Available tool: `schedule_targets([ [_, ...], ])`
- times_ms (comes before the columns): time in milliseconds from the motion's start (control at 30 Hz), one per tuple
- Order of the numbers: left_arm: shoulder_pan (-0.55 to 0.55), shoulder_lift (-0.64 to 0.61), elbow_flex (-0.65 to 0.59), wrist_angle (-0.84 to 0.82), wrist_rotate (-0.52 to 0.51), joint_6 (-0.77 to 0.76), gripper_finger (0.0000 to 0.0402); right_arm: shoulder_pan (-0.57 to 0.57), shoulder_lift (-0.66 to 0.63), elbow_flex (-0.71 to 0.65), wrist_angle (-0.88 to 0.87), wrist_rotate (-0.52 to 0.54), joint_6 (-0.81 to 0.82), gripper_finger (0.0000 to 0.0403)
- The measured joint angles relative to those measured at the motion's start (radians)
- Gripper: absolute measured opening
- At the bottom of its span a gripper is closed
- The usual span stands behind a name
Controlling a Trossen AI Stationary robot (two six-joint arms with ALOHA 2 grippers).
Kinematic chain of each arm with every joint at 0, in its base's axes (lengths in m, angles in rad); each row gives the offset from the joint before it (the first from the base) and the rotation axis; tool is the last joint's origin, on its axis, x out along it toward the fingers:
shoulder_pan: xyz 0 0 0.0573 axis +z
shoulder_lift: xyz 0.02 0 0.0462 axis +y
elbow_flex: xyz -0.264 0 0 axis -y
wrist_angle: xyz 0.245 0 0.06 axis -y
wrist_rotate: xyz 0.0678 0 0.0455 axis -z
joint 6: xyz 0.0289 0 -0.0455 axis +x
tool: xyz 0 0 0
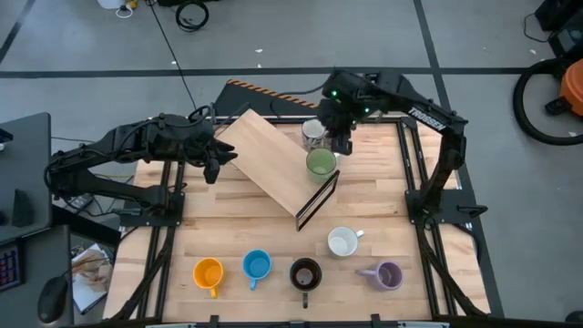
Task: Place coffee mugs
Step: Put the top violet mug on the shelf
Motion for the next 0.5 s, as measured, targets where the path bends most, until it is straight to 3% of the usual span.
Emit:
schedule_targets([
  [267,0.0,0.0,0.0,-0.005,0.0,-0.002,0.013,-0.102,-0.003,-0.022,-0.024,-0.012,-0.001,0.0112],
  [500,0.0,0.0,0.0,-0.021,0.0,-0.002,0.013,-0.186,-0.004,-0.119,-0.024,-0.101,-0.033,0.0112],
])
